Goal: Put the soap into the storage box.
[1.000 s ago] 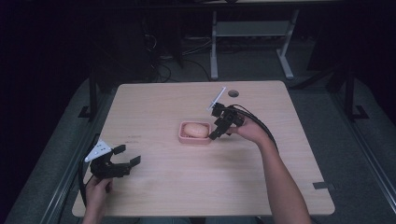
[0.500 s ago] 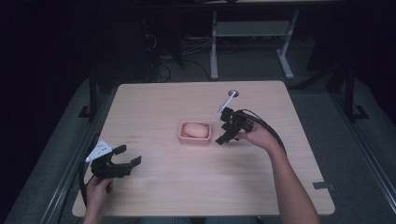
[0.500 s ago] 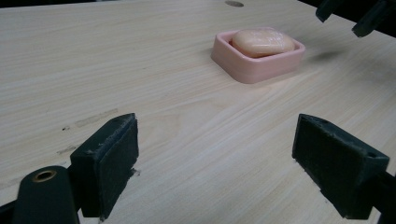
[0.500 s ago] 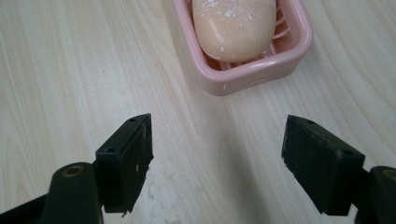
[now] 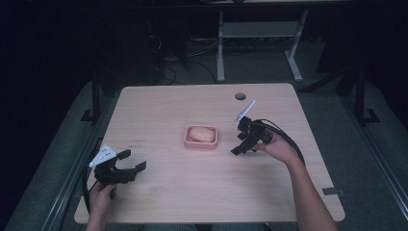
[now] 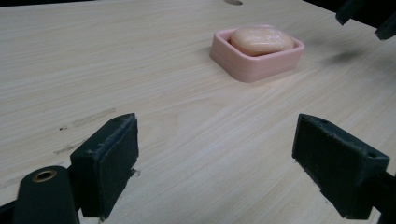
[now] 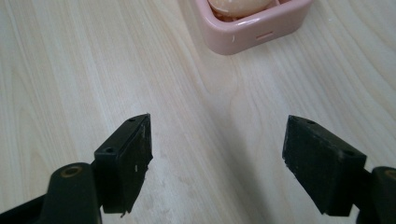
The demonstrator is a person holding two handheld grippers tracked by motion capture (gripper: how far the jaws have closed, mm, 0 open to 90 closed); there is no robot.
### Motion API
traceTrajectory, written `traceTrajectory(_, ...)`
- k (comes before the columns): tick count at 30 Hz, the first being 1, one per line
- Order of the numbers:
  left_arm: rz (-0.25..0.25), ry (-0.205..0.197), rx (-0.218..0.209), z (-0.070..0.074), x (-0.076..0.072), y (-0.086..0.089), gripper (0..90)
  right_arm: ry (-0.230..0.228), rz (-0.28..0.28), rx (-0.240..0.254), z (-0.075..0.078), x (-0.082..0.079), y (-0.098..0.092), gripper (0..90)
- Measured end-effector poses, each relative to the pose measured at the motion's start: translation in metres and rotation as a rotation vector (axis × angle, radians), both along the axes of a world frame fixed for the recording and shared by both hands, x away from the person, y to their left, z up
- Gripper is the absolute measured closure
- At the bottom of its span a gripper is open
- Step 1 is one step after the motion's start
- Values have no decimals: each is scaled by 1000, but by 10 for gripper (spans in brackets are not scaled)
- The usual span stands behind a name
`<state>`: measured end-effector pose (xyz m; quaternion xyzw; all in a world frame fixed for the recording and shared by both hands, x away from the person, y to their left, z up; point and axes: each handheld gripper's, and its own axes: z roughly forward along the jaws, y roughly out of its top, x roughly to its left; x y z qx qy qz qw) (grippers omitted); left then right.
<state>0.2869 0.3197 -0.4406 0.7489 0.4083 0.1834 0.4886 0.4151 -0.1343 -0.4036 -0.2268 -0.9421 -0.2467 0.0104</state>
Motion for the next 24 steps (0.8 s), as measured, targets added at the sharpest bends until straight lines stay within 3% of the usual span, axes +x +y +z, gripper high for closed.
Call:
traceTrajectory(1, 1, 1, -1, 0, 0, 0, 143, -22, 2, 8, 0, -3, -3, 241)
traceTrajectory(24, -8, 7, 16, -1, 1, -3, 143, -25, -84, 67, -27, -64, -56, 240)
